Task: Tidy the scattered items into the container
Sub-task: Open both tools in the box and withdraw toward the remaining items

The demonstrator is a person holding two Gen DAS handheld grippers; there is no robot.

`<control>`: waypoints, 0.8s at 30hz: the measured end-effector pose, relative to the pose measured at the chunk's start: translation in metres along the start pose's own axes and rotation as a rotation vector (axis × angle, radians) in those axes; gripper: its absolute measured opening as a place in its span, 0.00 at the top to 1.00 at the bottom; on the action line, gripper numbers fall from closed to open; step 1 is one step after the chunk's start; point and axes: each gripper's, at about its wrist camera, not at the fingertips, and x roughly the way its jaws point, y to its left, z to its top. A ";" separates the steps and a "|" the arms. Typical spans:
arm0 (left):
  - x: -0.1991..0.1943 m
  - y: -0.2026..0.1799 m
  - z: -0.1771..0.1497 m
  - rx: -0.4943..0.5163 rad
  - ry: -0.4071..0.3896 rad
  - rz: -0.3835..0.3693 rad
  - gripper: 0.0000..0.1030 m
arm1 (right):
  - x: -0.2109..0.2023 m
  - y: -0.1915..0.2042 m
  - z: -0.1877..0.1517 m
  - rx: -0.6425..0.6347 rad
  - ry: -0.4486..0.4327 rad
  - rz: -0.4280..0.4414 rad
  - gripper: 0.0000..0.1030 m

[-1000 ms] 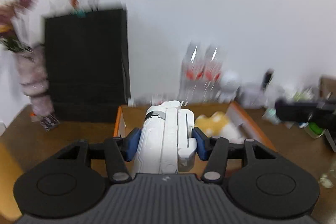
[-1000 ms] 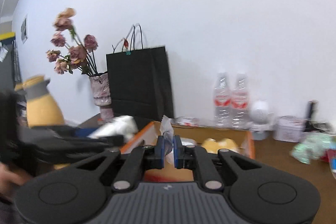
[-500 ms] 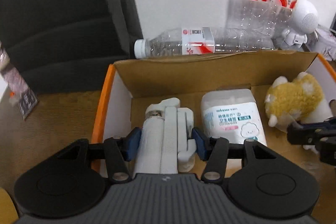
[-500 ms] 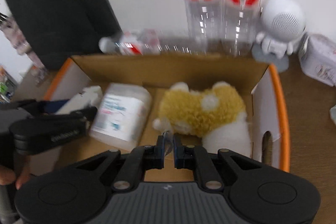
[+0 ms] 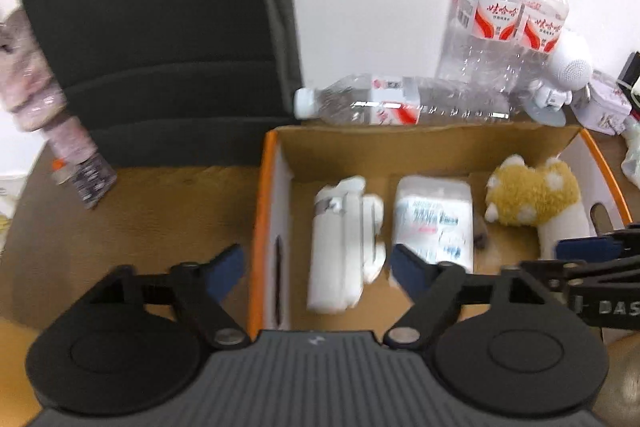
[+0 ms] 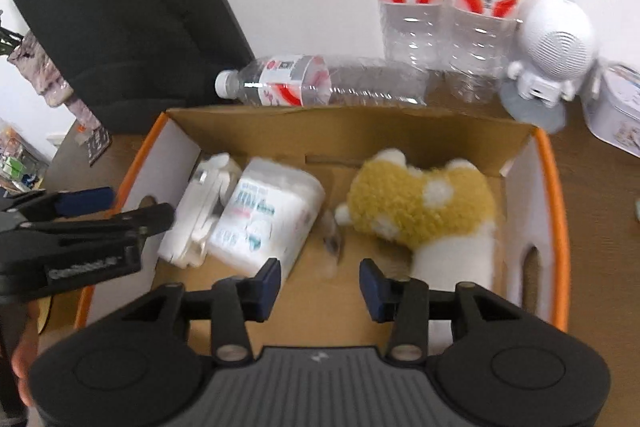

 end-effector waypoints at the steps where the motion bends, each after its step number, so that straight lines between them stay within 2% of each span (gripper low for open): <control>1: -0.005 0.000 -0.004 0.008 0.017 -0.003 0.12 | -0.007 0.000 -0.004 0.001 0.012 -0.011 0.53; 3: -0.014 0.000 -0.011 0.003 0.055 -0.023 0.08 | -0.020 -0.001 -0.012 0.005 0.031 -0.041 0.45; 5: -0.026 0.002 -0.021 -0.014 0.090 -0.049 0.04 | -0.031 -0.004 -0.020 0.015 0.057 -0.065 0.43; 8: -0.046 0.003 -0.039 -0.021 0.106 -0.086 0.02 | -0.047 -0.006 -0.034 0.029 0.093 -0.075 0.38; 10: -0.059 0.003 -0.049 -0.028 0.100 -0.096 0.01 | -0.058 -0.006 -0.047 0.023 0.098 -0.064 0.29; 15: -0.099 -0.006 -0.076 -0.026 -0.014 -0.071 0.00 | -0.079 0.007 -0.083 -0.026 0.067 -0.052 0.25; 20: -0.127 -0.023 -0.125 0.034 -0.114 -0.123 0.00 | -0.100 0.018 -0.114 -0.079 0.018 -0.018 0.22; 24: -0.143 -0.029 -0.166 0.074 -0.269 -0.112 0.00 | -0.109 0.024 -0.142 -0.104 -0.054 -0.010 0.21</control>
